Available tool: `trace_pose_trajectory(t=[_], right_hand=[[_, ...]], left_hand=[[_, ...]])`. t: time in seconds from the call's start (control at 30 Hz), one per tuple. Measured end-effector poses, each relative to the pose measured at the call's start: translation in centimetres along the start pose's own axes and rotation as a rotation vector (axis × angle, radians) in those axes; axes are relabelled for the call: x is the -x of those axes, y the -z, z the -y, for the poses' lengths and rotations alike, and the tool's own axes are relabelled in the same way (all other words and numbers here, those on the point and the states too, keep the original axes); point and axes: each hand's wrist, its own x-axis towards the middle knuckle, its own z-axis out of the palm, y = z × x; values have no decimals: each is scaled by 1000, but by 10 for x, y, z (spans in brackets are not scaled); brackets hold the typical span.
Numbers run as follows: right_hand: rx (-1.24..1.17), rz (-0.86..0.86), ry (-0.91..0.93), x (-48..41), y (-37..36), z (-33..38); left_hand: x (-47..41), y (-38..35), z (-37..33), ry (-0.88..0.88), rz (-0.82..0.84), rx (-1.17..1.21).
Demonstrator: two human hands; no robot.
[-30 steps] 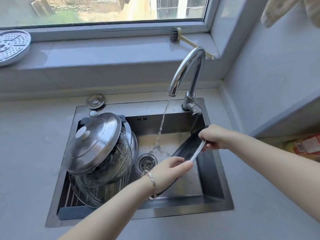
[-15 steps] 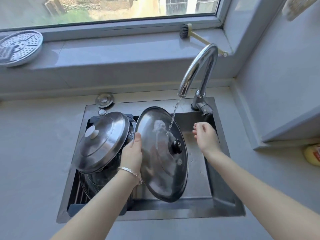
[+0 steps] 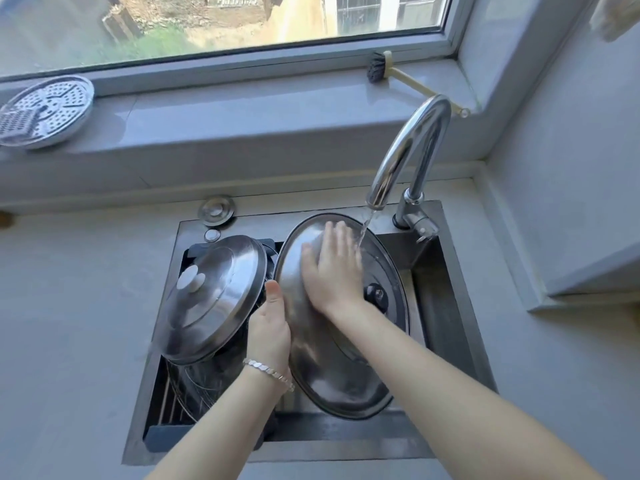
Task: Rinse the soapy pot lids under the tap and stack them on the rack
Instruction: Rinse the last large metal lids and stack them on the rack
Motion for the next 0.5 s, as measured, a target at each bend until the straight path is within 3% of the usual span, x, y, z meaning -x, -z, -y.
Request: trace_pose_trajectory(t=[0.07, 0.1, 0.17, 0.23, 0.27, 0.3, 0.43, 0.5], right_hand=[[70, -3, 360, 33, -9, 6], [96, -9, 446, 36, -8, 1], [64, -35, 305, 13, 1, -12], [-78, -41, -126, -14, 14, -23], [-132, -37, -250, -19, 19, -22], [-113, -34, -260, -15, 18, -16], [73, 53, 194, 29, 3, 11], [49, 40, 107, 10, 10, 4]], left_hand=[[-5, 0, -5, -20, 4, 3], [-5, 1, -6, -27, -1, -17], [-4, 2, -2, -36, 4, -44], [4, 1, -1, -82, 12, -88], [8, -1, 0, -105, 23, -100], [10, -4, 0, -102, 27, -97], [6, -10, -9, -36, -10, -31], [8, -10, -9, -59, 0, -62]])
